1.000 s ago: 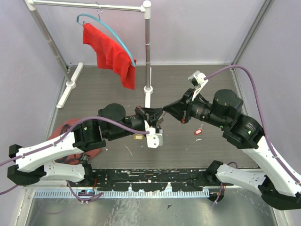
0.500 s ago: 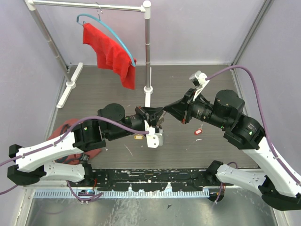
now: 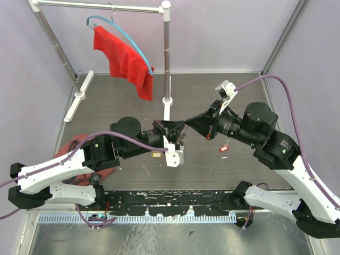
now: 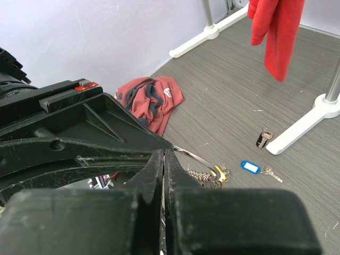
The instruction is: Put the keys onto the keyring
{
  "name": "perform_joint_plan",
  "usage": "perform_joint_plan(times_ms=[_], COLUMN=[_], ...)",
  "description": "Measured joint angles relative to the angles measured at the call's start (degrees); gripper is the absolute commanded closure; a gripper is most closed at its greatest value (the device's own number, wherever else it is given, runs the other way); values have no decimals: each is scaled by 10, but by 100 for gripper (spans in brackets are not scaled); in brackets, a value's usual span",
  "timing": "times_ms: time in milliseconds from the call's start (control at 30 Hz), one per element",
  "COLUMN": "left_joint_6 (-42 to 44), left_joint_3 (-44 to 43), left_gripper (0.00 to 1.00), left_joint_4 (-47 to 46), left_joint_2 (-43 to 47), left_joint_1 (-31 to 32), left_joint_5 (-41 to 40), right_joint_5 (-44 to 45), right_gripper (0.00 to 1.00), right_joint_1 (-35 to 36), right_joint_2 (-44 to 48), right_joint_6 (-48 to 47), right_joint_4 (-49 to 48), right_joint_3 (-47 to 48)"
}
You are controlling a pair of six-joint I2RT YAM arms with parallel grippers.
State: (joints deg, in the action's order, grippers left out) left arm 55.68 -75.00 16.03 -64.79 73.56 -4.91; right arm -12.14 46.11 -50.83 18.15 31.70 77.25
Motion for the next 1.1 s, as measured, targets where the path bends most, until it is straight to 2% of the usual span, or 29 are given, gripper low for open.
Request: perform_joint_plan(times_ms=[267, 467, 667, 867, 1100], left_joint_6=[0, -1, -2, -3, -3], left_joint_3=[0, 0, 0, 0, 0], left_gripper=[85, 100, 100, 82, 79], left_joint_4=[-5, -7, -7, -10, -16], left_joint_2=[0, 0, 0, -2, -3], left_joint_1=[0, 1, 1, 2, 3], left_joint_5=[-1, -1, -2, -3, -11], right_joint_5=[0, 0, 0, 0, 1], right_gripper=[99, 99, 99, 99, 99], right_joint_1=[0, 0, 0, 0, 0], right_joint_2=[2, 2, 4, 9, 12], right_joint_6=[0, -1, -3, -3, -4], right_joint_4=[-4, -4, -5, -7, -8], right_joint_3=[0, 0, 0, -4, -5])
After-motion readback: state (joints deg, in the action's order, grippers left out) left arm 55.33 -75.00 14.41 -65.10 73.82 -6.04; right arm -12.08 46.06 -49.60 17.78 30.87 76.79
